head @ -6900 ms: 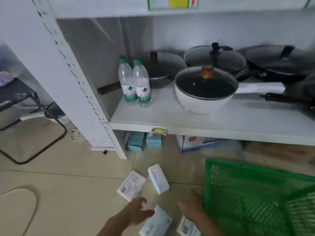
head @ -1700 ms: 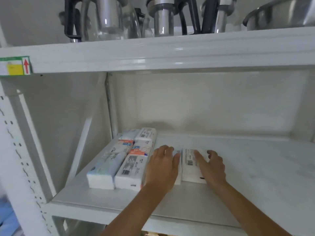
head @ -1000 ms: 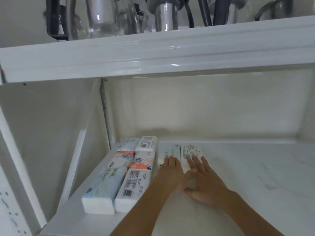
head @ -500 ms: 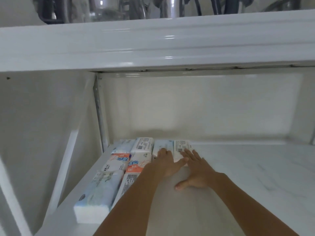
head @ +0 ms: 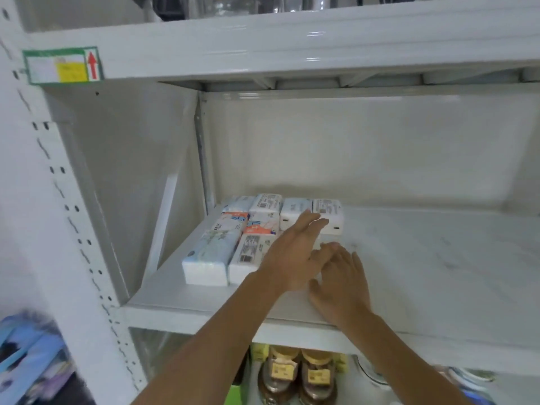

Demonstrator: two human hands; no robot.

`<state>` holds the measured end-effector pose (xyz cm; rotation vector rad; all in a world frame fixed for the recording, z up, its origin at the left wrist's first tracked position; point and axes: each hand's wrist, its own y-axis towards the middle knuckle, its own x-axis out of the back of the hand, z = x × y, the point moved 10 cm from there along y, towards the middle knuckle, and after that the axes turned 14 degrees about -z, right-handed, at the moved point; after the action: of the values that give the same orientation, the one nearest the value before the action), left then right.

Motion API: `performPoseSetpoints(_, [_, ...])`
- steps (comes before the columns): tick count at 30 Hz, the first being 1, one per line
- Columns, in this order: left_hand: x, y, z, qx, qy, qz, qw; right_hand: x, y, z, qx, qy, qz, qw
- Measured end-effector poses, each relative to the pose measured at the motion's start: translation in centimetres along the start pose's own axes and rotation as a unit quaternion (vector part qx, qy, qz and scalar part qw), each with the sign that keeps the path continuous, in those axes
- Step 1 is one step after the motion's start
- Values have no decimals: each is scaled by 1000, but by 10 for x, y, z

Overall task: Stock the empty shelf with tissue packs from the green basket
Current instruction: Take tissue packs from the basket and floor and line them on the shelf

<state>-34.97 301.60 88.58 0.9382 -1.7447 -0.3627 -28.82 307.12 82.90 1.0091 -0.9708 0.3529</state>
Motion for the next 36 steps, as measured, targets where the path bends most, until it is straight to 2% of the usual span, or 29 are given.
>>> performPoseSetpoints(7, [52, -126, -29, -23, 73, -125, 989, 53, -102, 9, 99, 70, -182, 976])
performPoseSetpoints(9, [49, -161, -26, 6, 85, -127, 988, 48, -135, 8, 120, 88, -192, 970])
performPoseSetpoints(14, [12, -244, -9, 41, 94, -75, 992, 10, -205, 4, 121, 84, -102, 984])
performPoseSetpoints(17, [-19, -298, 22, 105, 142, 19, 984, -24, -248, 4, 122, 68, -11, 990])
performPoseSetpoints(21, [-51, -394, 92, 248, 201, 178, 931, -83, -300, -10, 60, 16, 146, 987])
performPoseSetpoints(23, [-58, -438, 121, 299, 199, 220, 907, -110, -321, -13, 48, -6, 192, 980])
performPoseSetpoints(28, [-84, -521, 175, 304, 215, 253, 893, -187, -381, -5, 25, -22, 250, 968])
performPoseSetpoints(36, [-165, -653, 264, 313, 234, 260, 883, -355, -495, 4, 4, -8, 280, 960])
